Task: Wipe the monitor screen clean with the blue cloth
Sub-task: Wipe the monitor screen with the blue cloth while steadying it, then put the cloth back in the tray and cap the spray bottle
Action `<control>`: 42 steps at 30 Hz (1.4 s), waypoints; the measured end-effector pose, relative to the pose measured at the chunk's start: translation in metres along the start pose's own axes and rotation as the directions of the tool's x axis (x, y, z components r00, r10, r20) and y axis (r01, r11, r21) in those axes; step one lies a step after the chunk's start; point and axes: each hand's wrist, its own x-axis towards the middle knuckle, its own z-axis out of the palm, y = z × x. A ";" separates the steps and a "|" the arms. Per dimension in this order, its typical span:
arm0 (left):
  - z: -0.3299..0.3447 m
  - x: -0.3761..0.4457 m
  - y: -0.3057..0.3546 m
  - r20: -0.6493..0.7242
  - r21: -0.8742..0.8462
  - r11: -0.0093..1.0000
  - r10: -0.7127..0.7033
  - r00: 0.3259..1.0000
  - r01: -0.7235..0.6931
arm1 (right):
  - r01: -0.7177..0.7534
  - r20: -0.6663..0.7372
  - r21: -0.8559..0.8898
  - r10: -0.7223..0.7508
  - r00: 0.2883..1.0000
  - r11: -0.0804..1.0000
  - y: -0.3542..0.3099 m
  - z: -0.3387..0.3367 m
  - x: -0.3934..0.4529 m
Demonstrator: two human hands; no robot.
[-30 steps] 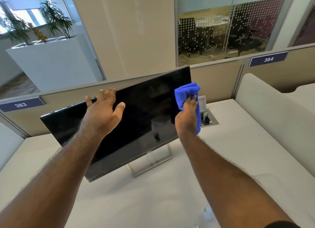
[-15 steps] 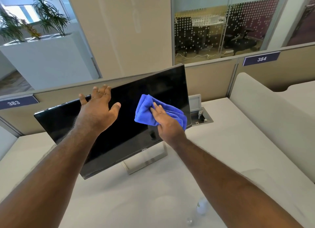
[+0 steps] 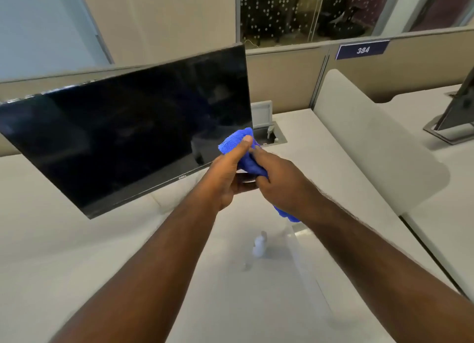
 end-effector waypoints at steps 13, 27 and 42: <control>0.086 0.019 -0.066 0.185 -0.077 0.972 -0.205 0.961 0.222 | -0.408 0.203 0.620 0.364 0.909 0.671 0.120 -0.037 -0.127; 0.117 0.035 -0.135 -0.048 0.535 0.800 -0.292 0.955 0.272 | -0.666 -0.195 0.155 0.684 0.703 0.729 0.164 -0.016 -0.180; 0.138 0.049 -0.146 -0.016 0.929 0.355 -0.237 0.971 0.102 | -0.637 -0.263 -0.411 0.584 0.768 0.652 0.160 0.008 -0.173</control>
